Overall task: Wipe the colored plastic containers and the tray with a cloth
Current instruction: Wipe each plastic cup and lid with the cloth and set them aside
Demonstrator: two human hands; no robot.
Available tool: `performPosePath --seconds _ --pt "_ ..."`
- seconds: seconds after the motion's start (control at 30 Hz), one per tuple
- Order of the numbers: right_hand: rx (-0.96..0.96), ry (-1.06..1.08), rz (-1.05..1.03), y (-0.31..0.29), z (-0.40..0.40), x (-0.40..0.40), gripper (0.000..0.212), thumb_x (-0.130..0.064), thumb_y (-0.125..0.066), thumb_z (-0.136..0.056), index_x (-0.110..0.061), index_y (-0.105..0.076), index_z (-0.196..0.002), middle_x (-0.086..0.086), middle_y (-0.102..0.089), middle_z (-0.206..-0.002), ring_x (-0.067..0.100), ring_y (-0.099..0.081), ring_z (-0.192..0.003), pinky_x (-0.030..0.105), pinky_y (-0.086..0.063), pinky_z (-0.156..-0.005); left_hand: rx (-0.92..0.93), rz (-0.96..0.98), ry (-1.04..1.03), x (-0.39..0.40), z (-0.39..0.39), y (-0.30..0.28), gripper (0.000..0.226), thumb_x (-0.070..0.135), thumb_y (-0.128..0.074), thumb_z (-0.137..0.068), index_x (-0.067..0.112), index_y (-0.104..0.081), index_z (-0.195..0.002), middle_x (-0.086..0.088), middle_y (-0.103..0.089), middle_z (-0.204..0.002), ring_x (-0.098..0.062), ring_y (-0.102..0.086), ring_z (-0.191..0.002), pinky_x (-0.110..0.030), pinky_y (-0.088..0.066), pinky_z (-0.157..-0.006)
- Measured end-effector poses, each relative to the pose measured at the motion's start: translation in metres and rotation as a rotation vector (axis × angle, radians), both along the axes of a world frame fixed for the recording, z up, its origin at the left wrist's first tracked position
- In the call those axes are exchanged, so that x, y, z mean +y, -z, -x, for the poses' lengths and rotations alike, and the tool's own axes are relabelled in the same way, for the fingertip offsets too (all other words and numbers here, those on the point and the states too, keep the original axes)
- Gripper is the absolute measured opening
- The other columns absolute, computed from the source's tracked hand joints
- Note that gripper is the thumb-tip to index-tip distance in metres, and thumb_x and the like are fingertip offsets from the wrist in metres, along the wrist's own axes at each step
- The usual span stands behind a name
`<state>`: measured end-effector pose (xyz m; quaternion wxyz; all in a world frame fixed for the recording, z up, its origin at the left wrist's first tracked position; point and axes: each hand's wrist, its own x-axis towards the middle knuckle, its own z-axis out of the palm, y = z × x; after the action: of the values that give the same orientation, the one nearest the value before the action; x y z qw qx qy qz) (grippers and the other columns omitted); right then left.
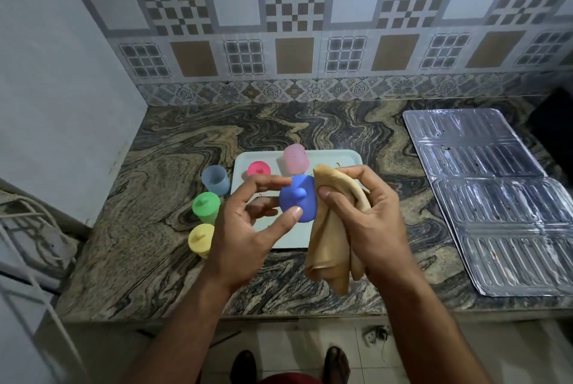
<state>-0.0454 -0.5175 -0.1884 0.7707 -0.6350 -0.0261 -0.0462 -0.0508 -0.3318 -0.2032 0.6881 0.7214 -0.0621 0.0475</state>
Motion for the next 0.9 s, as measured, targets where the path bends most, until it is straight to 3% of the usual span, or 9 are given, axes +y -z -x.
performPosePath --seconds 0.13,0.33,0.4,0.47,0.57,0.7,0.9 --pt "0.047 -0.002 0.045 0.006 0.0 0.004 0.016 -0.003 -0.075 -0.092 -0.016 -0.071 -0.099 -0.006 -0.075 -0.094 0.007 -0.067 -0.086 0.027 -0.051 -0.079 -0.085 -0.174 -0.074 0.007 -0.001 0.006 0.023 0.027 -0.084 -0.081 0.029 -0.075 -0.102 0.013 -0.08 -0.104 -0.013 -0.076 -0.098 -0.027 -0.054 -0.082" --pt "0.041 0.035 0.181 0.014 -0.005 0.013 0.018 -0.008 -0.08 -0.09 -0.019 -0.07 -0.1 -0.003 -0.077 -0.097 0.01 -0.07 -0.09 0.032 -0.055 -0.085 -0.067 -0.24 -0.225 0.032 -0.014 0.016 0.019 0.037 -0.079 -0.081 0.028 -0.074 -0.096 0.016 -0.079 -0.101 -0.006 -0.075 -0.09 -0.04 -0.058 -0.083" --pt "0.045 0.052 0.197 0.016 -0.007 0.015 0.018 -0.008 -0.08 -0.089 -0.016 -0.07 -0.1 -0.001 -0.076 -0.096 0.01 -0.07 -0.089 0.032 -0.056 -0.084 -0.077 -0.263 -0.322 0.052 -0.029 0.018 0.019 0.039 -0.075 -0.08 0.027 -0.073 -0.094 0.015 -0.079 -0.102 -0.007 -0.074 -0.086 -0.036 -0.059 -0.081" --pt "0.057 0.053 0.21 0.017 -0.008 0.016 0.017 -0.008 -0.08 -0.089 -0.015 -0.069 -0.1 0.0 -0.076 -0.095 0.011 -0.069 -0.088 0.032 -0.057 -0.083 -0.076 -0.351 -0.405 0.075 -0.048 0.023 0.019 0.037 -0.074 -0.081 0.023 -0.071 -0.093 0.013 -0.079 -0.099 -0.004 -0.072 -0.08 -0.029 -0.058 -0.077" --pt "0.071 0.049 0.234 0.02 -0.005 0.017 0.017 -0.007 -0.08 -0.088 -0.015 -0.069 -0.099 0.0 -0.075 -0.093 0.009 -0.068 -0.086 0.027 -0.055 -0.079 0.011 -0.485 -0.5 0.111 -0.087 0.037 0.01 0.021 -0.079 -0.084 0.024 -0.07 -0.088 0.013 -0.074 -0.082 0.004 -0.068 -0.072 -0.032 -0.059 -0.076" --pt "0.09 0.04 0.227 0.024 -0.002 0.016 0.017 -0.006 -0.08 -0.087 -0.016 -0.07 -0.097 -0.001 -0.075 -0.089 0.006 -0.066 -0.081 0.019 -0.054 -0.074 0.157 -0.657 -0.521 0.138 -0.13 0.059 0.009 0.017 -0.077 -0.083 0.018 -0.07 -0.089 0.002 -0.072 -0.082 -0.019 -0.071 -0.08 -0.033 -0.052 -0.071" --pt "0.116 0.059 0.227 0.028 0.0 0.019 0.016 -0.006 -0.079 -0.087 -0.017 -0.07 -0.095 -0.001 -0.074 -0.087 0.007 -0.066 -0.078 0.019 -0.054 -0.07 0.245 -0.718 -0.413 0.157 -0.164 0.104 0.014 0.017 -0.08 -0.083 0.019 -0.067 -0.087 -0.007 -0.073 -0.088 -0.032 -0.07 -0.083 -0.048 -0.06 -0.079"
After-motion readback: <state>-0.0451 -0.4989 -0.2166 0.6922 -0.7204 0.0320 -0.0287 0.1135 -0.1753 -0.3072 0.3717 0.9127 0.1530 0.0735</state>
